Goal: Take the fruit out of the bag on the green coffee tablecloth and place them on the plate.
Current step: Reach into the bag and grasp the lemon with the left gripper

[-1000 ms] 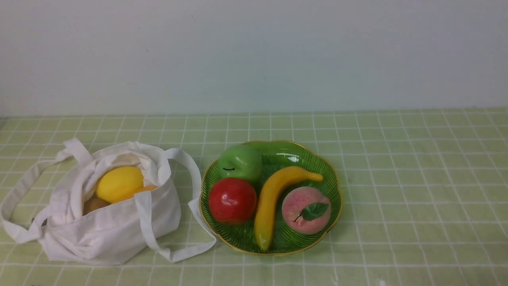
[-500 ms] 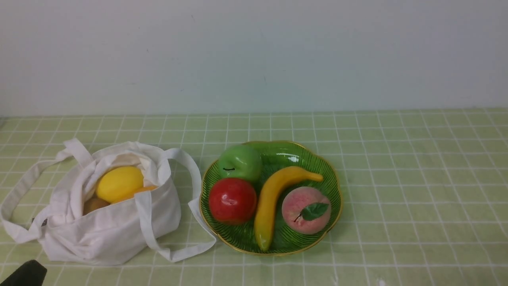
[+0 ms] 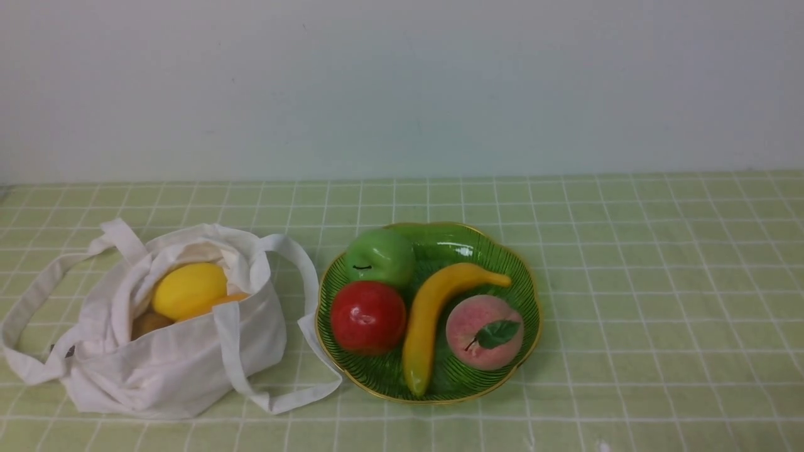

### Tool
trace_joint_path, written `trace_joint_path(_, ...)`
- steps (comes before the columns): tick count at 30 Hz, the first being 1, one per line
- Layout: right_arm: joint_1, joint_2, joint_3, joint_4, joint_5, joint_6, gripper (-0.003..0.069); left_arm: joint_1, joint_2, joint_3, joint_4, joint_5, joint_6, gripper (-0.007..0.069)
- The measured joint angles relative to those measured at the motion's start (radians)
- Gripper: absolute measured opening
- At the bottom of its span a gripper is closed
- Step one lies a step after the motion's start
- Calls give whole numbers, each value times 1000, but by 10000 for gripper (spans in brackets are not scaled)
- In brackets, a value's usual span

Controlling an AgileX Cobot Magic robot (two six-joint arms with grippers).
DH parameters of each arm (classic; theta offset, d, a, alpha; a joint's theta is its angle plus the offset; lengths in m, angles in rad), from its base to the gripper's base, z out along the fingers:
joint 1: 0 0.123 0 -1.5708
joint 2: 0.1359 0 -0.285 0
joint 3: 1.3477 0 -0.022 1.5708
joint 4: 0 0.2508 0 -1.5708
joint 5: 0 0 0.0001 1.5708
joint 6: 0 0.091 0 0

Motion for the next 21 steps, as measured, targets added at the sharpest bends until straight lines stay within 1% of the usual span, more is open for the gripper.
trace_joint_path(2, 0, 0, 0, 0, 0, 0, -10, 0, 179, -159, 35, 316, 61, -8)
trace_joint_path(3, 0, 0, 0, 0, 0, 0, -10, 0, 211, -171, 37, 340, 66, -8)
trace_joint_path(4, 0, 0, 0, 0, 0, 0, -10, 0, 295, -223, 45, 454, 96, -8)
trace_joint_path(6, 0, 0, 0, 0, 0, 0, -10, 0, 429, -295, 53, 609, 145, -8)
trace_joint_path(7, 0, 0, 0, 0, 0, 0, -10, 0, 510, -334, 55, 682, 185, -8)
trace_joint_path(8, 0, 0, 0, 0, 0, 0, -10, 0, 631, -396, 61, 761, 258, -8)
trace_joint_path(10, 0, 0, 0, 0, 0, 0, -10, 0, 756, -447, 73, 789, 331, -8)
trace_joint_path(11, 0, 0, 0, 0, 0, 0, -10, 0, 769, -459, 76, 793, 349, -8)
trace_joint_path(12, 0, 0, 0, 0, 0, 0, -10, 0, 882, -512, 88, 803, 415, -8)
trace_joint_path(13, 0, 0, 0, 0, 0, 0, -10, 0, 928, -539, 94, 804, 447, -8)
trace_joint_path(14, 0, 0, 0, 0, 0, 0, -10, 0, 939, -546, 95, 804, 447, -8)
trace_joint_path(17, 0, 0, 0, 0, 0, 0, -10, 0, 1120, -657, 118, 803, 512, -8)
trace_joint_path(20, 0, 0, 0, 0, 0, 0, -10, 0, 1210, -713, 147, 803, 525, -8)
trace_joint_path(21, 0, 0, 0, 0, 0, 0, -10, 0, 1279, -746, 164, 803, 526, -8)
